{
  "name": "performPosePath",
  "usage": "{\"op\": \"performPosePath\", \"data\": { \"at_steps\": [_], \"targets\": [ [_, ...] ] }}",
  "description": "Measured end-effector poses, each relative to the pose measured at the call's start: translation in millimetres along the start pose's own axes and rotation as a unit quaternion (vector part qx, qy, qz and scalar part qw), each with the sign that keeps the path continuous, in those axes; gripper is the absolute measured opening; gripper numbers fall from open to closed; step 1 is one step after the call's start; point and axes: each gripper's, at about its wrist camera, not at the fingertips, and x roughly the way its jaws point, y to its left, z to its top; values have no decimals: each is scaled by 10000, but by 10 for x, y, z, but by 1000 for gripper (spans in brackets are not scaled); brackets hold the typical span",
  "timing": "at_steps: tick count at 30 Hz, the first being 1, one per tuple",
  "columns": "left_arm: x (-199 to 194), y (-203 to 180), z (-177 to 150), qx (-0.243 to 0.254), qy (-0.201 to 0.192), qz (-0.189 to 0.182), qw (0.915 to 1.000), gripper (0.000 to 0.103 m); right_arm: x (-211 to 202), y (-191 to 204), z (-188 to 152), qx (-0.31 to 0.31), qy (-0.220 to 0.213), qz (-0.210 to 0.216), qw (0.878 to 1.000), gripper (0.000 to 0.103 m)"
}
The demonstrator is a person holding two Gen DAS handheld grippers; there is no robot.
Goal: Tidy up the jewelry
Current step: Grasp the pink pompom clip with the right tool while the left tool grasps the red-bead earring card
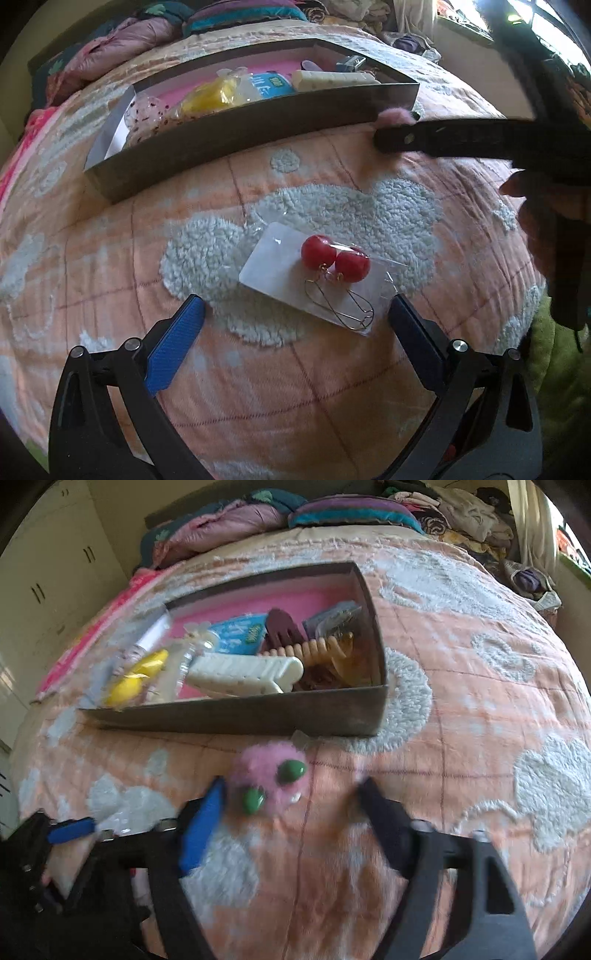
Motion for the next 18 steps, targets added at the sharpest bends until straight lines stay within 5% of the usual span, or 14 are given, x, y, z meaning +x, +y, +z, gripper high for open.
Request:
{"op": "performPosePath", "data": {
  "at_steps": [1, 2, 3, 7, 18],
  "targets": [
    [-2, -17, 13, 32, -20, -10, 10000, 81, -3, 0, 4, -28, -60, 6, 10000, 36],
    [-13, -30, 26, 49, -68, 25, 10000, 67, -23, -3, 9, -33, -93, 144, 9998, 29],
    [-29, -35, 44, 62, -118, 16, 9999, 59, -61, -22, 9, 11, -105, 235, 9997, 27],
    [-61, 11, 105, -74, -195, -162, 9997, 0, -277, -46, -39, 13, -265, 427, 9987, 26],
    [-356, 328, 170, -551, -429, -670, 9953, 0, -964, -5, -145, -101, -767, 690, 9946, 26]
  ]
}}
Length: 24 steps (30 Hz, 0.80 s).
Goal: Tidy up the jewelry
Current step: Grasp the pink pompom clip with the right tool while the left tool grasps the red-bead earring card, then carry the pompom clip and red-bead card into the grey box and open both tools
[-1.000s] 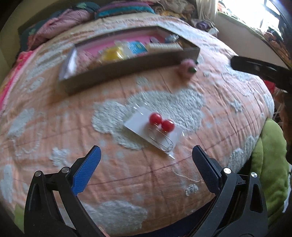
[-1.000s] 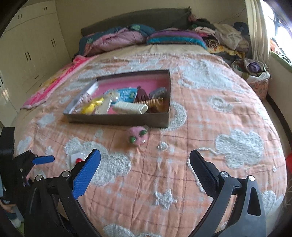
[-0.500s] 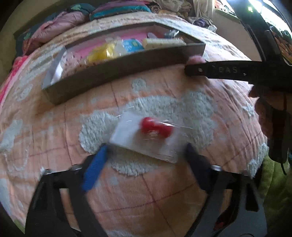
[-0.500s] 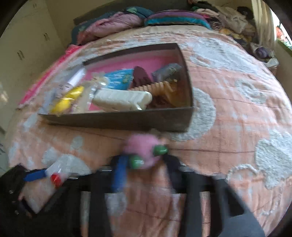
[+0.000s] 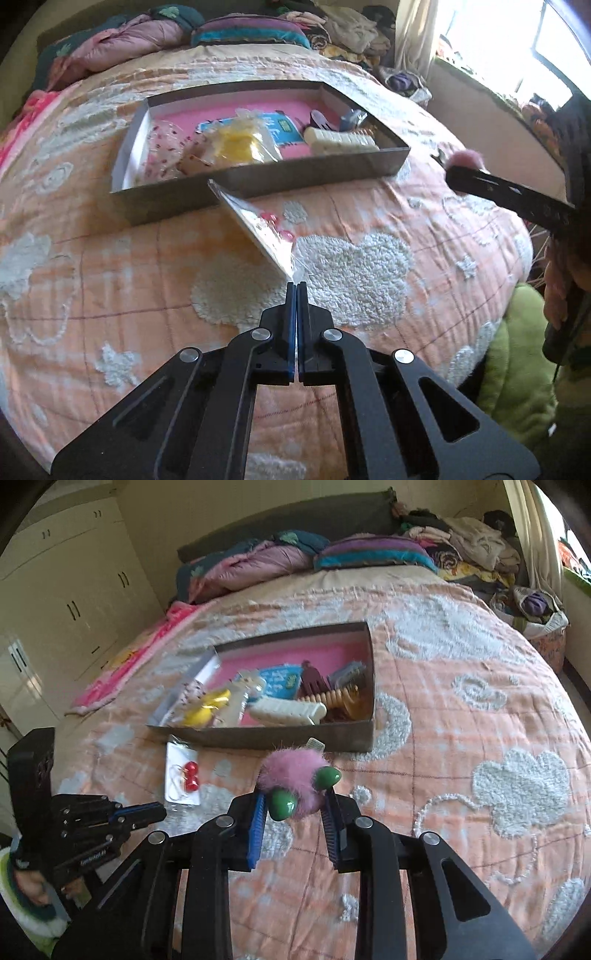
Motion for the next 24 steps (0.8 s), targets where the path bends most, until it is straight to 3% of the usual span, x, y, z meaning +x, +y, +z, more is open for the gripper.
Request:
{"op": "performPosePath", "data": {
  "at_steps": [6, 9, 10, 11, 13, 15, 17, 21, 23, 24],
  "targets": [
    [-194, 105, 48, -169, -142, -87, 9997, 0, -179, 94, 95, -142, -188, 12, 9997, 26],
    [-89, 220, 24, -413, 79, -113, 9991, 0, -193, 147, 109, -216, -196, -1, 9996, 26],
    [-49, 276, 6, -576, 140, -86, 9982, 8, -189, 158, 108, -230, -190, 4, 9996, 26],
    [-22, 315, 2, -661, 178, -83, 9976, 25, -187, 171, 107, -247, -186, 4, 9995, 26],
    [50, 392, 3, -878, 221, -162, 9958, 43, -180, 189, 113, -283, -182, -1, 9994, 26],
    [178, 464, 39, -1176, 358, -428, 9915, 50, -166, 188, 127, -259, -183, -2, 9995, 26],
    [273, 493, 74, -1330, 422, -522, 9888, 64, -154, 180, 146, -227, -191, -7, 9996, 26],
    [402, 393, 214, -1281, 405, -302, 9905, 65, -145, 208, 194, -253, -226, 8, 9994, 26],
    [442, 323, 286, -1109, 353, 105, 9932, 37, -142, 226, 227, -253, -250, 27, 9994, 26],
    [465, 318, 314, -1044, 351, 193, 9937, 37, -145, 241, 250, -272, -268, 35, 9993, 26]
  ]
}}
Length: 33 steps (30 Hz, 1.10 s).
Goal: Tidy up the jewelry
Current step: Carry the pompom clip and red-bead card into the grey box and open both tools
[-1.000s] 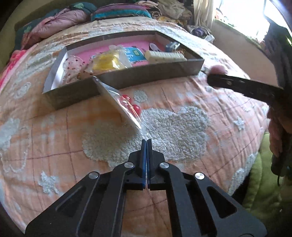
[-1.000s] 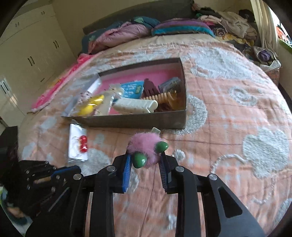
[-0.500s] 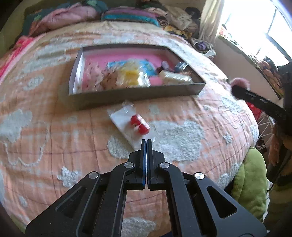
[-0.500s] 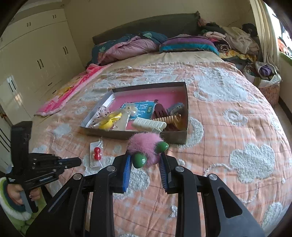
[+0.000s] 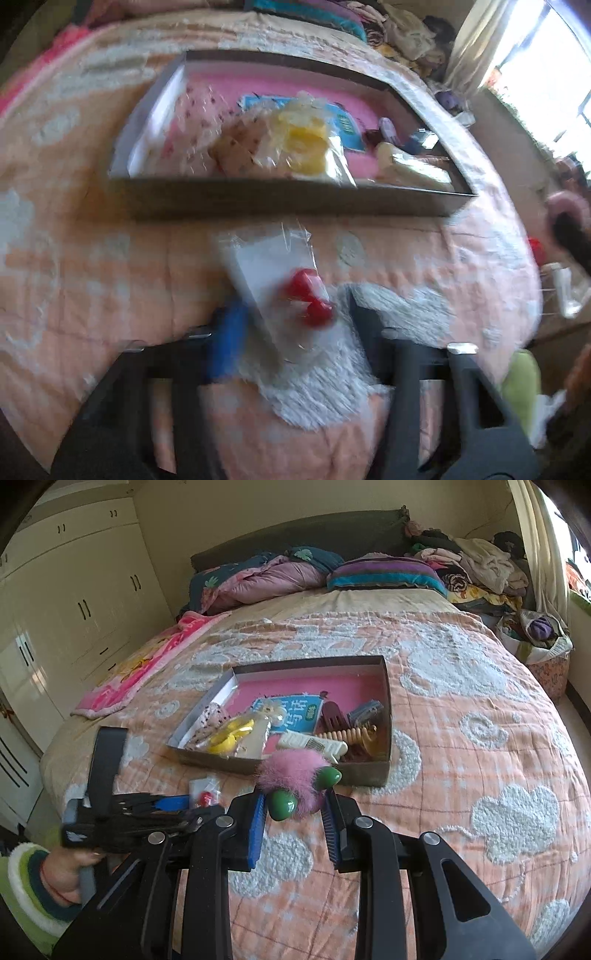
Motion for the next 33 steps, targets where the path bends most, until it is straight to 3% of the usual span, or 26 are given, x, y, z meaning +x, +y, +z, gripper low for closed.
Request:
{"op": "performPosePath", "data": {
  "at_steps": [3, 6, 10, 18, 29, 33],
  "targets": [
    [-43, -55, -2, 226, -23, 98, 9997, 35, -24, 38, 66, -85, -73, 21, 9999, 26],
    [-256, -74, -22, 251, -100, -192, 9995, 35, -28, 60, 195, -172, -166, 71, 9997, 26],
    [-660, -61, 142, 369, -630, -104, 9973, 35, 75, 14, 348, -206, -187, -3, 9996, 26],
    [-709, 126, 736, 307, -1078, 536, 9923, 35, 472, -115, 544, -160, -27, -260, 9995, 26],
    [-396, 281, 898, 212, -886, 705, 9933, 36, 882, -267, 591, 24, 327, -493, 9982, 28],
    [-304, 311, 895, 184, -792, 705, 9942, 37, 969, -330, 553, 158, 414, -524, 9976, 33]
  ]
}}
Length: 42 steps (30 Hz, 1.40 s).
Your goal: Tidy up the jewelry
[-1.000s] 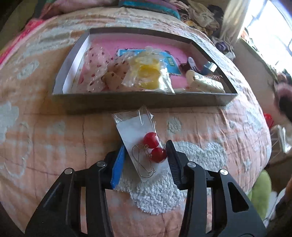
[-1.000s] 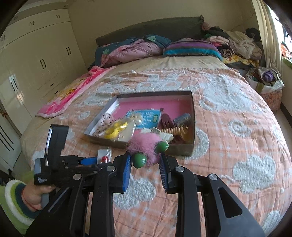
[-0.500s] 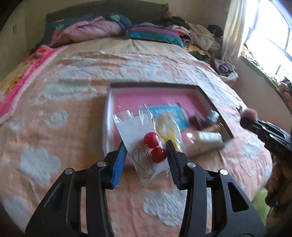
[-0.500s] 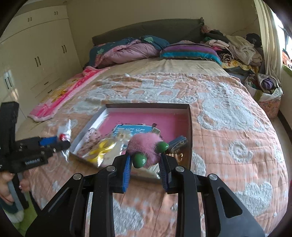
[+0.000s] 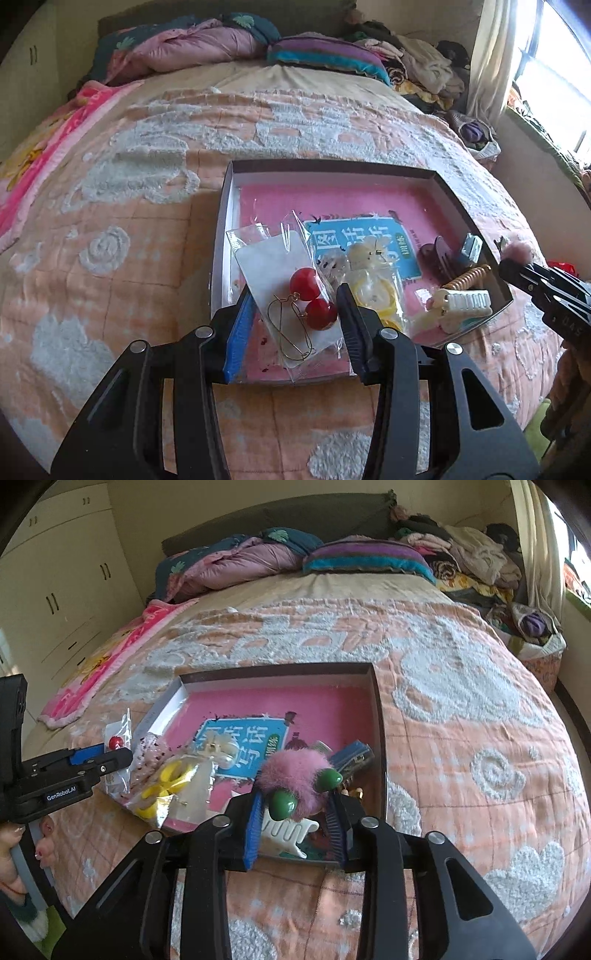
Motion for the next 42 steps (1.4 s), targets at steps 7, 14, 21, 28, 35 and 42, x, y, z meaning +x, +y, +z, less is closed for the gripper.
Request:
{"op": "performPosePath", "data": {
  "at_steps": [7, 14, 21, 28, 35, 42],
  "targets": [
    [61, -9, -21, -25, 103, -25, 9999, 38, -85, -29, -37, 118, -113, 12, 9999, 61],
    [-89, -76, -19, 28, -5, -24, 10000, 65, -360, 46, -83, 66, -320, 94, 9994, 78],
    [-517, -200, -78, 174, -309, -57, 9994, 89, -894, 200, -185, -147, -812, 39, 9966, 92],
    [-972, -263, -384, 113, -511, -76, 9986, 93, -1389, 326, -478, -332, -1145, -8, 9929, 98],
    [-1243, -300, -743, 122, -617, 19, 9980, 94, -1639, 464, -818, -432, -1221, -34, 9916, 99],
    [-1357, -416, -1100, 212, -664, 31, 9976, 94, -1768, 504, -1020, -374, -1272, -110, 9911, 99]
  ]
}}
